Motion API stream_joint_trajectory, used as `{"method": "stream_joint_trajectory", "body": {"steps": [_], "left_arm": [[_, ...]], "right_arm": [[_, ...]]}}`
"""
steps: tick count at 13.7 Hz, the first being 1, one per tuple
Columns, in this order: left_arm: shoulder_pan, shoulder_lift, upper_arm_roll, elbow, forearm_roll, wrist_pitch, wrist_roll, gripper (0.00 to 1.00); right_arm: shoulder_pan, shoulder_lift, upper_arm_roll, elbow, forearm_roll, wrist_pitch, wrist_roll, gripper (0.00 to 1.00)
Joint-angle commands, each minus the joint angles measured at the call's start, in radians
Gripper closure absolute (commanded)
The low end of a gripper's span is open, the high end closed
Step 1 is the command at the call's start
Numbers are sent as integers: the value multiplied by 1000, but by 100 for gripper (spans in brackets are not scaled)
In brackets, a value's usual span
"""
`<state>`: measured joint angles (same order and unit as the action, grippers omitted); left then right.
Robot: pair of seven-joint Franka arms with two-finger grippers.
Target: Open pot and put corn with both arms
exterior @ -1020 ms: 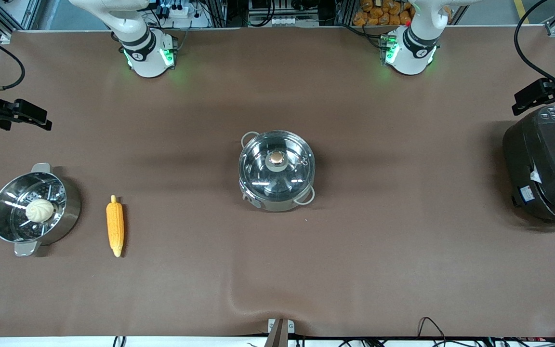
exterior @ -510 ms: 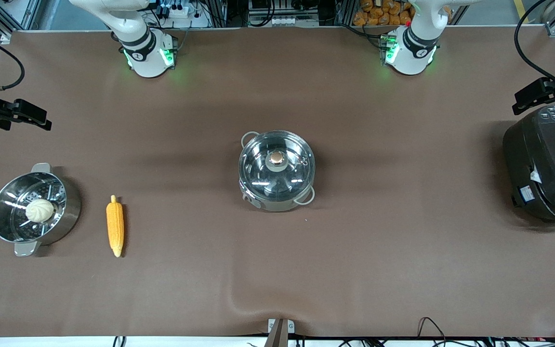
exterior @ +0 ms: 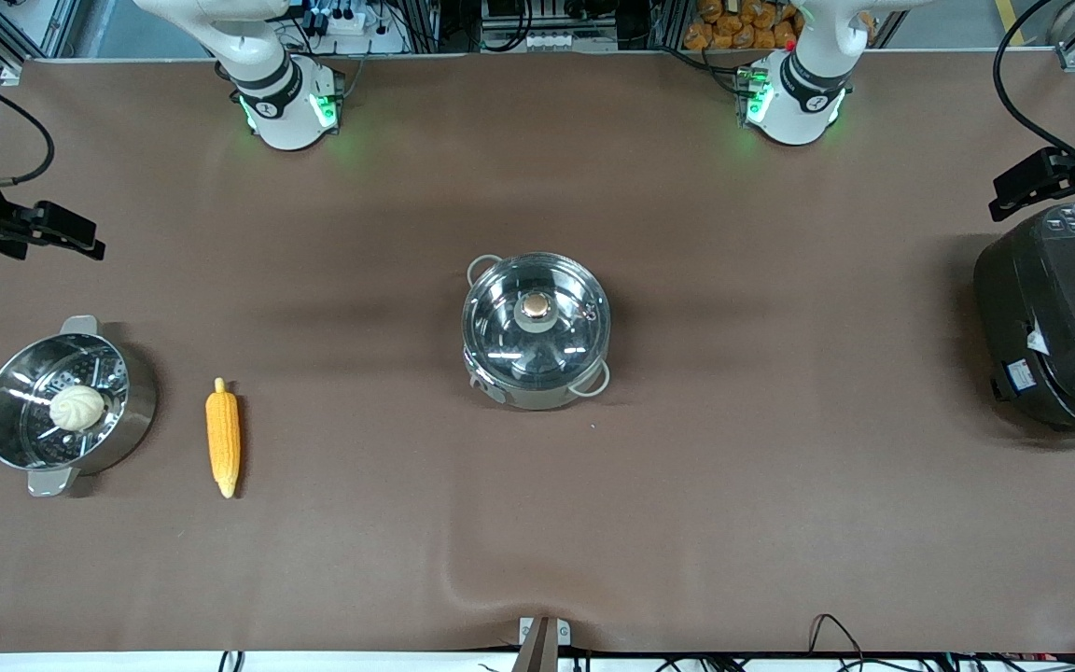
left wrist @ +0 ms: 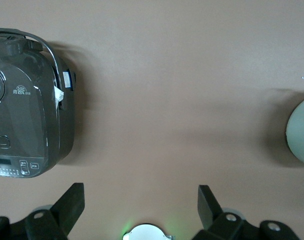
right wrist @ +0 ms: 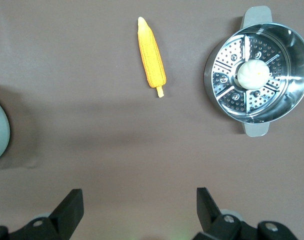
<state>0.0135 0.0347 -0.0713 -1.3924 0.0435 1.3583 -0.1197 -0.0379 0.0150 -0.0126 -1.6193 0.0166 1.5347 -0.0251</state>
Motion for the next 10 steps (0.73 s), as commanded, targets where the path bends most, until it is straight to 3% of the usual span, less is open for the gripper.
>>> {"method": "stream_joint_trajectory", "body": {"steps": [1,7,10], "left_arm": [[-3,-13,-4,-3,18,-1,-6,0],[-15,-12,-8,-7,-2,-2,-1,0],[-59,17,-62,-7,-31,1,-96,0]], "right_arm": [[-8,32,3,-4,8,30,4,0],[-7,65,3,-100,8,165,4,0],[-8,98,3,-100,8,185,2,0]]}}
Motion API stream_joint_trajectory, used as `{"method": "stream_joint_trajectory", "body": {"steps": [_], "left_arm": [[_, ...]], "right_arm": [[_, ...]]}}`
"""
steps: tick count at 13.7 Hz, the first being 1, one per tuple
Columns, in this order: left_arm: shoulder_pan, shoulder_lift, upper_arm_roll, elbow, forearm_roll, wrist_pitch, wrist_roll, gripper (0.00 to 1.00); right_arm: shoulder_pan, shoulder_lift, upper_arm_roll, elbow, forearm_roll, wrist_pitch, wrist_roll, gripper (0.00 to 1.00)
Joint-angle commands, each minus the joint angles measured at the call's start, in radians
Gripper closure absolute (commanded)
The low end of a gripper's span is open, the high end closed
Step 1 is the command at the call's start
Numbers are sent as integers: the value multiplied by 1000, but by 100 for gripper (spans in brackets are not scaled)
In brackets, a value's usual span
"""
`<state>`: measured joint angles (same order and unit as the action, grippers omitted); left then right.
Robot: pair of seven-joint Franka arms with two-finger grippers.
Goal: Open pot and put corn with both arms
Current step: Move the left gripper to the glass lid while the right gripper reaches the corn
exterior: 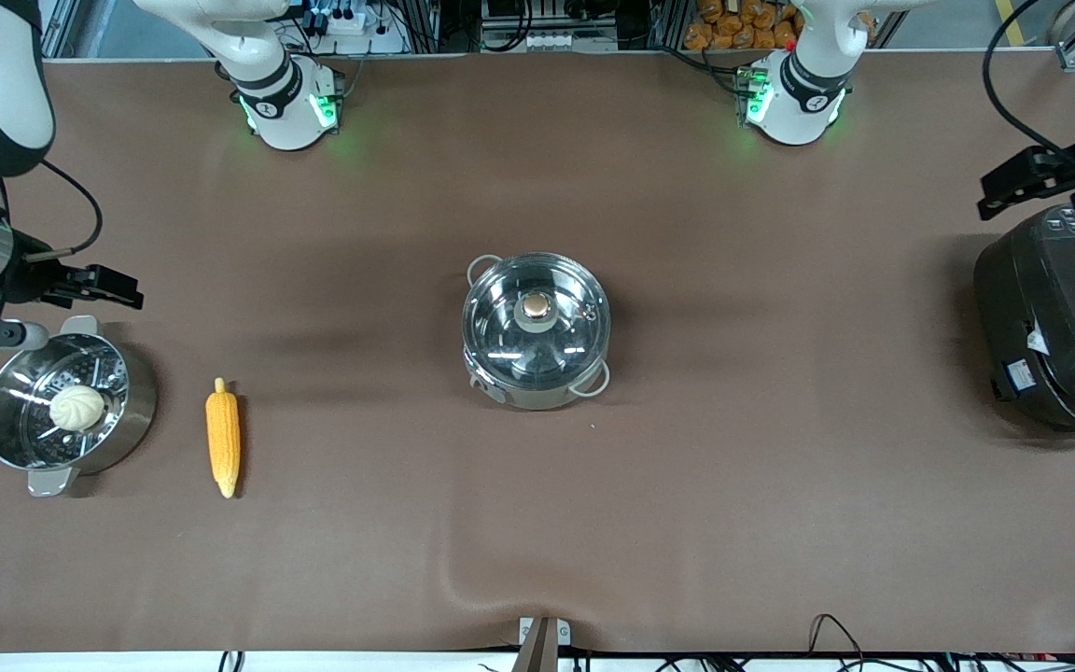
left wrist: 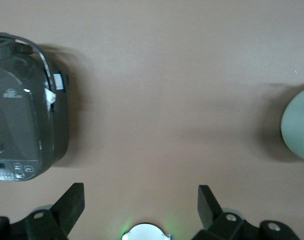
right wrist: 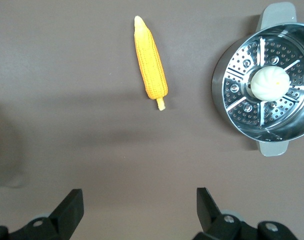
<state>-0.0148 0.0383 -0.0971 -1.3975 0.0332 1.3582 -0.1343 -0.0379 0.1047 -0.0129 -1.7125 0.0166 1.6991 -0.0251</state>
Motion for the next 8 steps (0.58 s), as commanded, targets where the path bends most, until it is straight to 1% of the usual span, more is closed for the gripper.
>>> {"method": "stream_joint_trajectory", "body": {"steps": [1,2,3,6,8], "left_arm": [[-51,40,-65,0,-29,1,-194,0],[-78,58,-93,6,-24,5,-294,0],[-100,70,-105,8,-24,22,-356,0],[-198,115,-105,6,-26,77,-479,0],[-293,176,-107,6,-27,155,-635,0]], "right_arm": [[-10,16,4,-9,8,22,2,0],[-10,21,4,-7,8,25,2,0],[-10,30,4,-7,8,31,2,0],[-10,64,4,-7,8,60,2,0],[-10,95,4,-7,8,83,4,0]]}}
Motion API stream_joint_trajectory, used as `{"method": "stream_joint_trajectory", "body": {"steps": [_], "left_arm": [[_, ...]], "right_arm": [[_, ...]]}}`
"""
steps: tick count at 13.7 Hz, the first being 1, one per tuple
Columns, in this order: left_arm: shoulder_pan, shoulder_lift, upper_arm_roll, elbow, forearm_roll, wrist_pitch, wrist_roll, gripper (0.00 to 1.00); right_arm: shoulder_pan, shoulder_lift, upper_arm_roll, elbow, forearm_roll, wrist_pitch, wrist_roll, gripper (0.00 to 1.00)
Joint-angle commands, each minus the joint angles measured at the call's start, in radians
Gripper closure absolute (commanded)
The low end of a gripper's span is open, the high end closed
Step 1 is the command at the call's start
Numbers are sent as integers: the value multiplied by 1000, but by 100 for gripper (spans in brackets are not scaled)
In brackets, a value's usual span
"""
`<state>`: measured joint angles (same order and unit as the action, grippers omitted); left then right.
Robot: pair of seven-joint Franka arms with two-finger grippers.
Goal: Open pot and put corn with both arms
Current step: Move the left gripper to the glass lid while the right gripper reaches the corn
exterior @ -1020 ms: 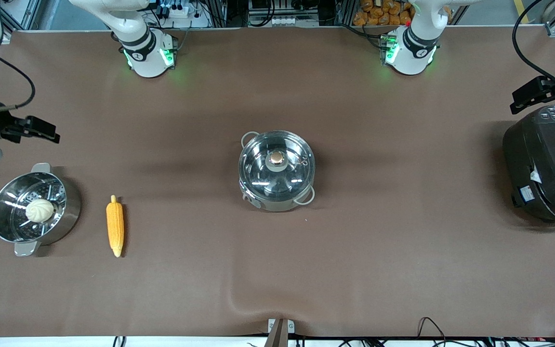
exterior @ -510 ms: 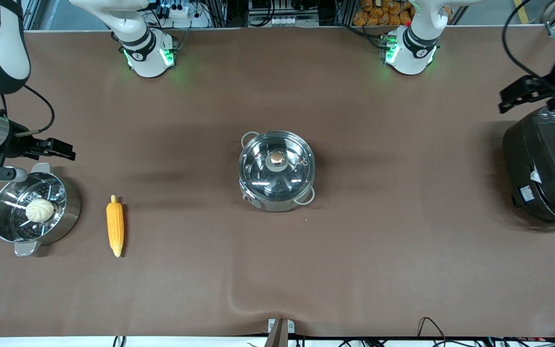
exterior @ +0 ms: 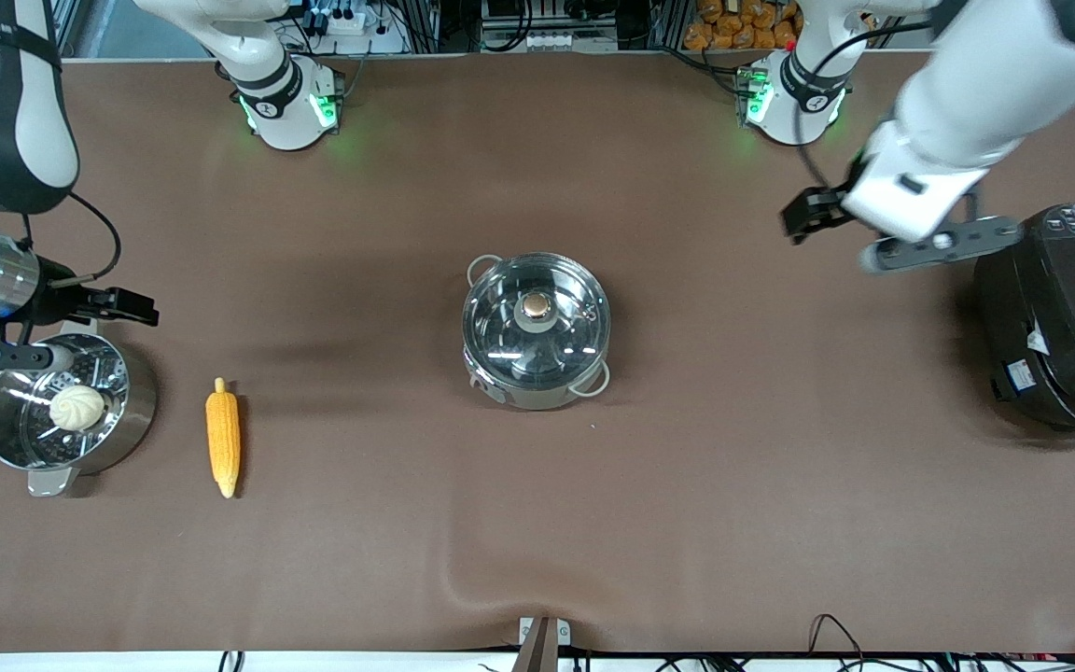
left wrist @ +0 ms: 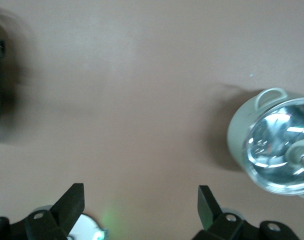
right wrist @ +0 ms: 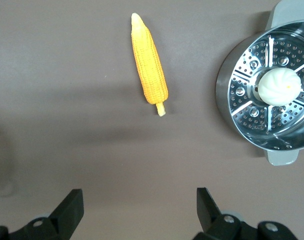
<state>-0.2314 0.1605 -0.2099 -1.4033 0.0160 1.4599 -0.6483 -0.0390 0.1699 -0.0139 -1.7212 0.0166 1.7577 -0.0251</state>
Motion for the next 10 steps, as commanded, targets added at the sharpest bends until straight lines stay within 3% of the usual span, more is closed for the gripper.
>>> {"method": "stream_joint_trajectory", "body": {"steps": [1,5,10], "left_arm": [[-122,89,7,13,-8,101,-195,0],[-307,278,21,73,-2,246,-561,0],[-426,410,43,99,28,355,-689,0]], "right_arm": [[-10,48,5,2,8,34,2,0],[-12,160,5,5,9,109,1,0],[-21,307,5,15,9,267,-95,0]]}}
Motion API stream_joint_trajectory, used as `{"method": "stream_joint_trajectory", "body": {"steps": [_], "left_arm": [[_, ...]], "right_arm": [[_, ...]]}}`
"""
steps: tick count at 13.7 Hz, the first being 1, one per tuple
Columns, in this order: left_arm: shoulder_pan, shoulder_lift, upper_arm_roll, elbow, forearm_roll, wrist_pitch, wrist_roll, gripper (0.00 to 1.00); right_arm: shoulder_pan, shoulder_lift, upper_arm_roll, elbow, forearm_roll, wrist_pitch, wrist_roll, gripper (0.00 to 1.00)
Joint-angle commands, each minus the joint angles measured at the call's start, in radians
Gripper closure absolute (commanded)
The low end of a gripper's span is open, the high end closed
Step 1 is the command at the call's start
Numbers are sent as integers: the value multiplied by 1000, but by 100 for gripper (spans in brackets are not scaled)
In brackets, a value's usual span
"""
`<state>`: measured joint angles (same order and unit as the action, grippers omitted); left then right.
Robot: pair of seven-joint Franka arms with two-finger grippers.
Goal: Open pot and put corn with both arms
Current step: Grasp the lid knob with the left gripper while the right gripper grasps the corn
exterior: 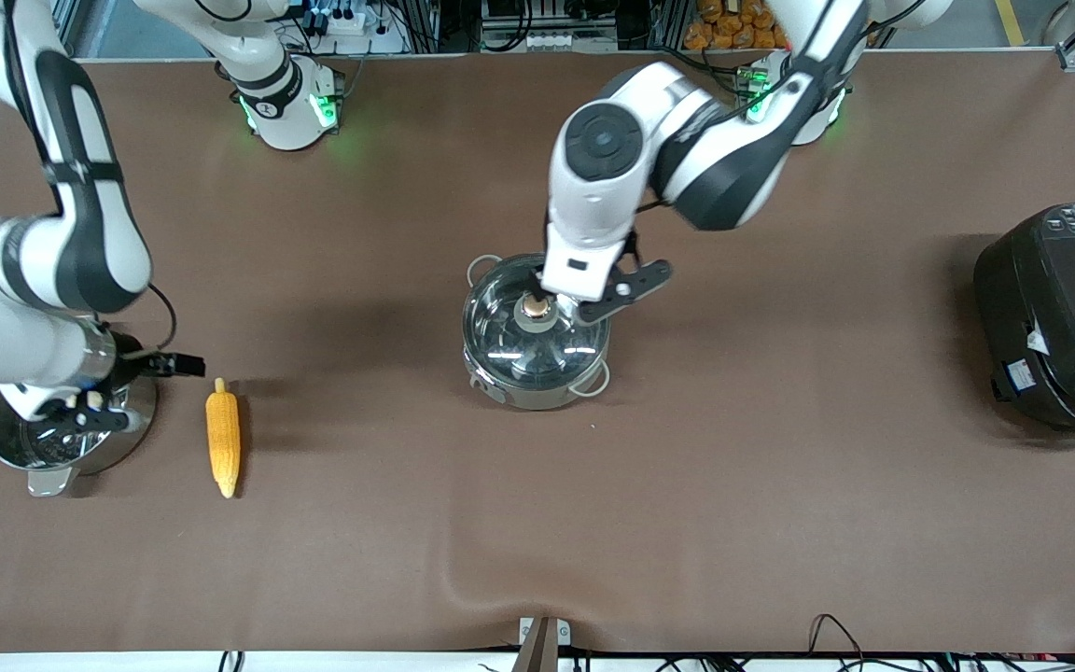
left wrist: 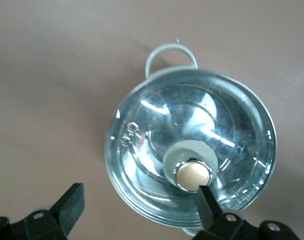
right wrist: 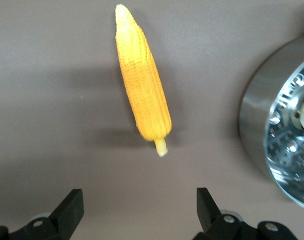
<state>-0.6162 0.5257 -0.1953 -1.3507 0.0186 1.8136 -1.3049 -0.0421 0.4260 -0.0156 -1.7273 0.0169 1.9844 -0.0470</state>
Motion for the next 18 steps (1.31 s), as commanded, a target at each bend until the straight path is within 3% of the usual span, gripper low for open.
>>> {"method": "stream_joint_trajectory", "body": {"steps": [1,4,8,13,17,18], "left_arm": [[-68,68,43,47,38,6,-52,0],[-123,100,95,47,38,62,-109,0],[-134,115,103,47,38,127,-132,0],[-135,135,105,47,40,161,-151,0],[-146,148,103,47,38,161,-163,21],[-148,149,103,45,40,161,-165,30]], "right_arm": [[-21,78,6,35,9,74,-111,0],[-24,170,6,145,-2,90,-206,0],[-15,301,6,253,1,125,-306,0],[-12,344,8,255,3,180,-350,0],[-15,364,9,250,12,180,-350,0],[-18,366,11,247,12,180,-352,45]]}}
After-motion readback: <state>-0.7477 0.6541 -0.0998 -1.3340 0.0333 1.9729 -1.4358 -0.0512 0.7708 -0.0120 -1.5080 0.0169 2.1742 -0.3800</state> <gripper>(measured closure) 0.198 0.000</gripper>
